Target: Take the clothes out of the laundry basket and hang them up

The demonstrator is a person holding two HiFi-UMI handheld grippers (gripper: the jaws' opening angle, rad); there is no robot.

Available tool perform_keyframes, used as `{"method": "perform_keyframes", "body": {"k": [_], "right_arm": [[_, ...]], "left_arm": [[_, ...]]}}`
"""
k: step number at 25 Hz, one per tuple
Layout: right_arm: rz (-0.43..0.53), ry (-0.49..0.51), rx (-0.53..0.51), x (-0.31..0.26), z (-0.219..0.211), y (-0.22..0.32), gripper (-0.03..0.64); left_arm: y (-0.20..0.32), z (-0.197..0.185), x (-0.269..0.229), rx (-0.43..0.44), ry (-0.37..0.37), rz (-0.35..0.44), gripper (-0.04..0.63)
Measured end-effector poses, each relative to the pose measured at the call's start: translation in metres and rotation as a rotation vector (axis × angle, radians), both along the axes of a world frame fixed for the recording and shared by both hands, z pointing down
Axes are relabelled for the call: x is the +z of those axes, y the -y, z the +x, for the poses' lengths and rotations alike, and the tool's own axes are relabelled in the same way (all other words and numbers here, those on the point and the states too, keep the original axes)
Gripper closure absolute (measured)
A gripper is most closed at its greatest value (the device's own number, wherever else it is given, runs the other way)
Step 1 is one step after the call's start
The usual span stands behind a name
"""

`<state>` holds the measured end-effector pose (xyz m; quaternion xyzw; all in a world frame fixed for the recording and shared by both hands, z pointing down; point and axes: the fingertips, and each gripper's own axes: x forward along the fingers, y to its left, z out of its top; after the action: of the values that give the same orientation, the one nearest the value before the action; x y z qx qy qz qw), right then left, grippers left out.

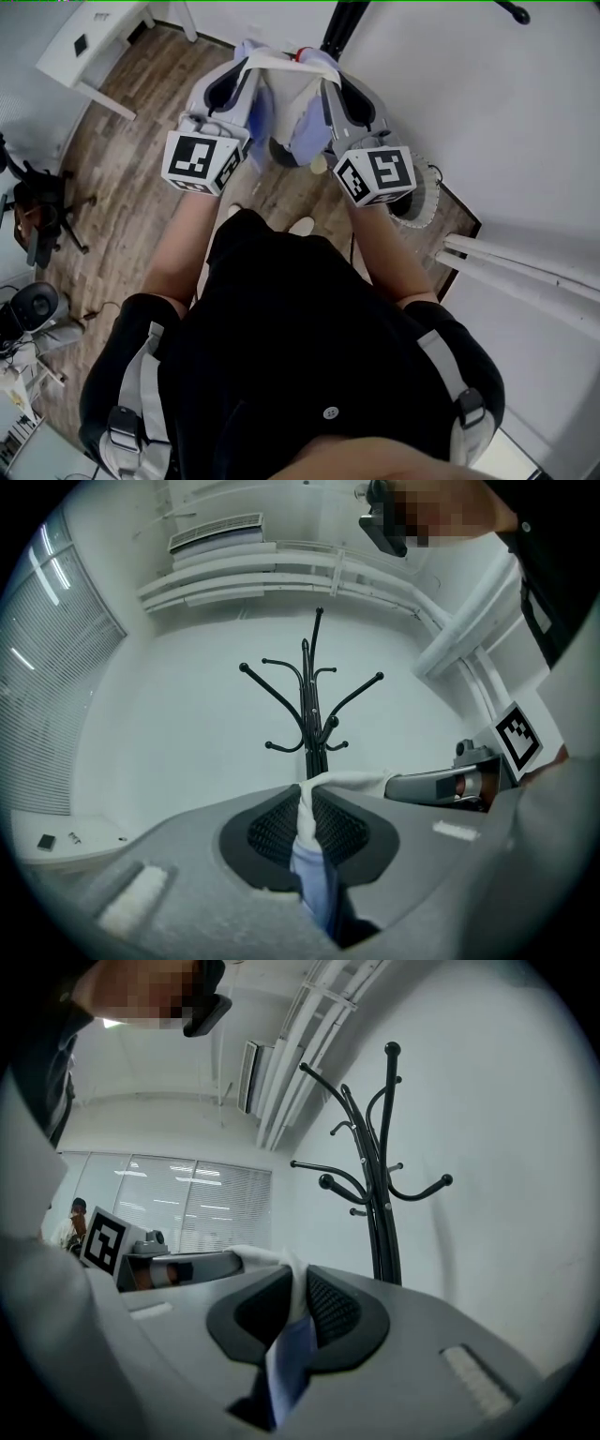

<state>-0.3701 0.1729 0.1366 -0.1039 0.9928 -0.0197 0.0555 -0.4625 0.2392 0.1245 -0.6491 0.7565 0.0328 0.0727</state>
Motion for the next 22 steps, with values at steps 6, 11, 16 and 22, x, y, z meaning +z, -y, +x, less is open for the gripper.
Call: {"method": "perform_keyframes", "body": {"k": [6, 11, 16, 22], "right_arm": [[0.021, -0.006, 0.104, -0.008, -0.044, 0.018, 0.578], [0.038, -0.004, 0.251, -0.010, -0.071, 0.029, 0.577], [0.049, -0.008, 0.433, -0.018, -0.106, 0.049, 0.577], [0.031, -0.033, 0.588, -0.001, -0.129, 0.077, 0.577]], "left_arm": [[0.028, -0.052, -0.009, 0.112, -0.006, 0.031, 0.571], [0.056, -0.087, -0.014, 0.270, 0.006, 0.047, 0.571], [0.096, -0.130, -0.022, 0.449, 0.035, 0.039, 0.571], [0.140, -0.156, -0.005, 0.588, 0.091, -0.013, 0.569]]}}
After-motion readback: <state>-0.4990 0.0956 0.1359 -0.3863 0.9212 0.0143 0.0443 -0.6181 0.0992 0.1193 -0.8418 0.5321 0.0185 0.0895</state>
